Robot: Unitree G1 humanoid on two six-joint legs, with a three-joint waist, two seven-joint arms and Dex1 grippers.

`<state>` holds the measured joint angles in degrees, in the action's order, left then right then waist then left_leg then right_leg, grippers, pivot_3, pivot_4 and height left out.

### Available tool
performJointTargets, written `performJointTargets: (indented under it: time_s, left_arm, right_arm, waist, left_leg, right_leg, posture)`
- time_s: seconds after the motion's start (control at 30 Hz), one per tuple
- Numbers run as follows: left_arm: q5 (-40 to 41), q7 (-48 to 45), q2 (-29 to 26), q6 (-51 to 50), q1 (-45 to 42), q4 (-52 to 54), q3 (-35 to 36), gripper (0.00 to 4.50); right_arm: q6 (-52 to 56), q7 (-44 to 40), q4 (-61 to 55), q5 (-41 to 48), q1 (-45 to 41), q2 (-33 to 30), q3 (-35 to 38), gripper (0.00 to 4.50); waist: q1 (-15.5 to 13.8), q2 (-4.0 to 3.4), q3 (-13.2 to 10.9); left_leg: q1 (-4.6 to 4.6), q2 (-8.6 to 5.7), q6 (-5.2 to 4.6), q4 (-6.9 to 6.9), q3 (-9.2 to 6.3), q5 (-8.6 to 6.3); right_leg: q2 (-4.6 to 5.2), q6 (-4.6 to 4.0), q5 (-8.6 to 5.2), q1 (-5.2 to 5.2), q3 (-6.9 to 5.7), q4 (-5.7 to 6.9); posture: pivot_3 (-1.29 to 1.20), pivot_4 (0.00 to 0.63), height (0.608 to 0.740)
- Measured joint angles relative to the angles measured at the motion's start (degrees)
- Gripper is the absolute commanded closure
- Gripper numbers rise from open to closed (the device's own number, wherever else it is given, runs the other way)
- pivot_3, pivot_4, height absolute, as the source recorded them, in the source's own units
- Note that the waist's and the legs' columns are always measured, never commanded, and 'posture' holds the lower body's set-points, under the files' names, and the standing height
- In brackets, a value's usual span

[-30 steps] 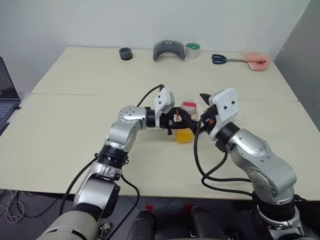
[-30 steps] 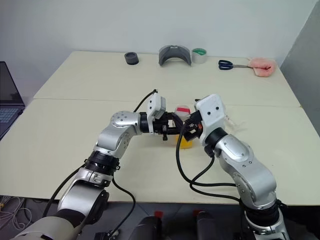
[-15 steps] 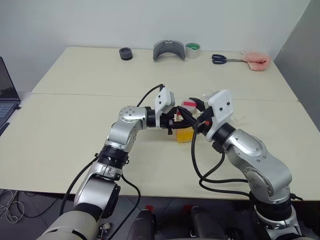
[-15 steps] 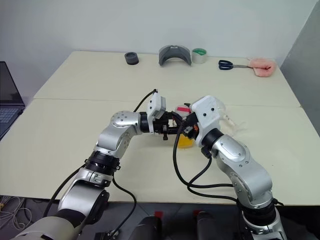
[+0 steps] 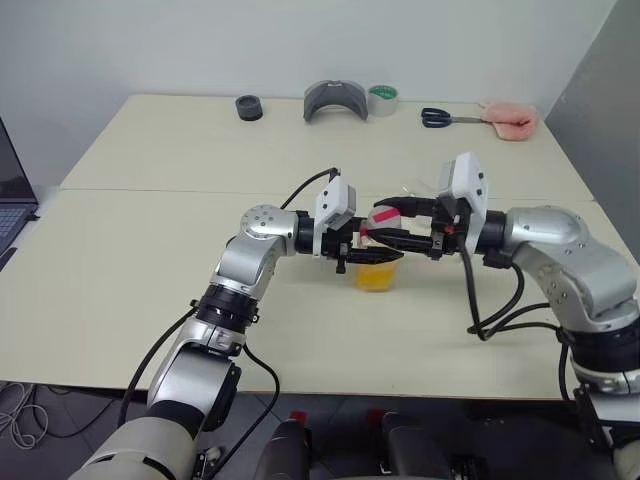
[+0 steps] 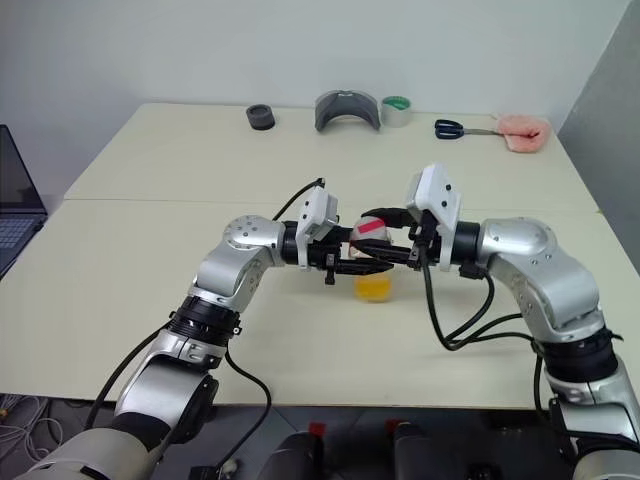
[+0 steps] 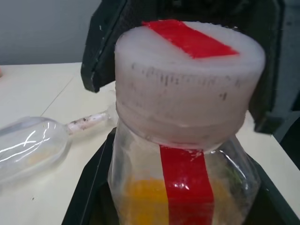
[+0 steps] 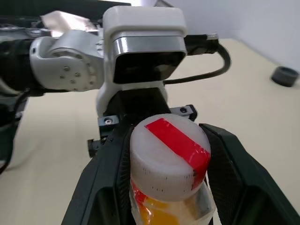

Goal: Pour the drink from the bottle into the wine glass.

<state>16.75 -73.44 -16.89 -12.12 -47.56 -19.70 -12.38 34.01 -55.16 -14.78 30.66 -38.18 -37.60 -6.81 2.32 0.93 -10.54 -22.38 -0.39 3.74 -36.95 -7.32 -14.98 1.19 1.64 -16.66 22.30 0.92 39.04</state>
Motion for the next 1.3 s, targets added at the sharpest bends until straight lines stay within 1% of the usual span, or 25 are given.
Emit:
performJointTargets:
  time_s: [0.03,0.1,0.13,0.23,0.33,0.43,0.5,0.57,0.63,0.7,0.8,0.97,1.3]
  left_arm:
    - [0.0,-0.01,-0.11,-0.1,0.0,-0.01,-0.12,2.66]
    - [0.0,0.04,-0.34,-0.21,0.0,0.09,-0.15,2.67]
    - [0.19,0.31,-0.59,-0.49,0.0,0.11,0.17,2.68]
    - [0.62,1.63,-2.48,-1.29,0.0,0.15,2.59,2.68]
    - [0.46,2.45,-2.87,-1.28,0.05,0.18,3.06,2.68]
    - [-0.07,3.13,-2.47,-1.1,0.03,-0.06,3.04,2.68]
    - [-0.24,3.62,-2.29,-0.88,0.02,-0.44,3.04,2.68]
    - [-0.52,4.09,-1.82,-0.42,0.01,-1.17,3.04,2.68]
    - [-1.11,4.14,-1.38,0.07,-0.06,-1.67,3.03,2.68]
    - [-1.33,4.14,-0.92,0.36,-0.18,-2.02,3.02,2.68]
    - [-1.73,4.25,-0.7,1.06,-0.31,-3.09,3.01,2.68]
    - [-2.13,4.27,-0.54,1.57,-0.32,-3.31,3.01,2.69]
    - [-2.62,4.97,-0.45,1.71,-0.31,-3.31,3.01,2.69]
  right_arm:
    - [0.02,-0.33,0.39,0.07,-0.15,0.02,-0.05,2.62]
    - [0.16,-0.02,0.63,0.24,-0.2,0.49,0.11,1.89]
    - [0.28,0.68,0.57,0.2,0.11,0.99,0.41,1.6]
    - [1.19,4.46,-0.57,0.1,3.6,1.07,4.02,0.55]
    - [4.36,9.16,-6.71,1.69,7.54,0.66,8.73,0.55]
    - [8.87,14.21,-16.13,5.58,11.85,0.7,12.45,0.55]
    - [10.98,18.24,-21.48,6.51,14.74,1.98,12.6,0.55]
    - [12.35,24.54,-25.81,4.71,17.26,5.14,9.92,0.55]
    - [12.81,32.06,-27.44,0.03,17.35,9.85,5.88,0.55]
    - [12.56,37.87,-27.28,-4.63,16.69,13.38,2.49,0.55]
    - [11.54,44.3,-25.39,-10.84,14.29,17.8,-1.29,0.55]
    - [11.34,48.29,-23.35,-14.98,12.11,22.89,-3.67,0.55]
    - [13.34,48.7,-22.27,-16.58,11.82,25.02,-4.22,0.55]
  waist:
    - [0.0,0.0,0.0]
    - [-0.02,0.0,0.0]
    - [-0.03,0.0,0.0]
    - [-0.18,0.0,0.0]
    - [-0.5,0.0,0.0]
    - [-0.56,0.0,0.0]
    - [-0.57,0.0,0.0]
    - [-0.38,-0.01,0.0]
    - [0.06,-0.02,0.01]
    - [0.15,-0.03,0.02]
    - [0.17,-0.03,0.01]
    - [0.0,-0.03,0.02]
    - [0.03,-0.04,0.02]
  left_leg:
    - [-0.03,-0.01,0.0,-0.02,0.01,0.0]
    - [-0.05,-0.05,0.01,-0.06,-0.01,0.0]
    - [-0.05,-0.05,0.01,-0.07,-0.01,0.01]
    - [-0.06,-0.05,0.02,-0.07,-0.05,0.01]
    - [-0.14,-0.05,0.07,-0.05,-0.09,0.03]
    - [-0.18,-0.07,0.14,-0.08,-0.11,0.08]
    - [-0.16,-0.07,0.05,-0.08,-0.12,0.03]
    - [-0.1,-0.05,0.03,-0.08,-0.07,0.02]
    - [-0.05,-0.01,0.04,-0.06,-0.06,0.02]
    - [-0.04,0.0,0.14,-0.05,-0.06,0.08]
    - [-0.05,-0.03,0.24,-0.05,-0.06,0.13]
    - [-0.09,-0.04,0.26,-0.05,-0.08,0.14]
    - [-0.08,-0.04,0.1,-0.05,-0.08,0.05]
  right_leg:
    - [0.02,0.0,0.0,0.01,0.01,0.0]
    - [0.07,0.01,0.0,0.01,0.01,0.01]
    - [0.08,0.01,0.01,0.0,0.01,0.02]
    - [0.08,0.01,0.01,0.02,-0.01,0.03]
    - [0.09,0.01,0.01,0.04,-0.03,-0.01]
    - [0.12,0.01,0.01,0.04,-0.04,-0.02]
    - [0.12,0.01,0.01,0.03,-0.05,-0.01]
    - [0.08,0.02,0.0,0.03,-0.01,0.06]
    - [0.01,0.02,0.0,0.04,0.02,0.09]
    - [0.0,0.02,0.0,0.04,0.02,0.1]
    - [0.02,0.02,0.0,0.05,0.03,0.08]
    - [0.04,0.01,0.01,0.05,0.01,0.05]
    - [0.04,0.01,0.01,0.05,0.0,0.07]
  posture:
    - [0.0,0.15,0.74]
    - [0.0,0.15,0.74]
    - [0.0,0.15,0.74]
    - [0.0,0.15,0.74]
    - [0.0,0.15,0.74]
    - [0.0,0.15,0.74]
    - [0.0,0.15,0.74]
    - [0.0,0.15,0.74]
    - [0.0,0.15,0.74]
    - [0.0,0.15,0.74]
    - [0.0,0.15,0.74]
    - [0.0,0.15,0.74]
    - [0.0,0.15,0.74]
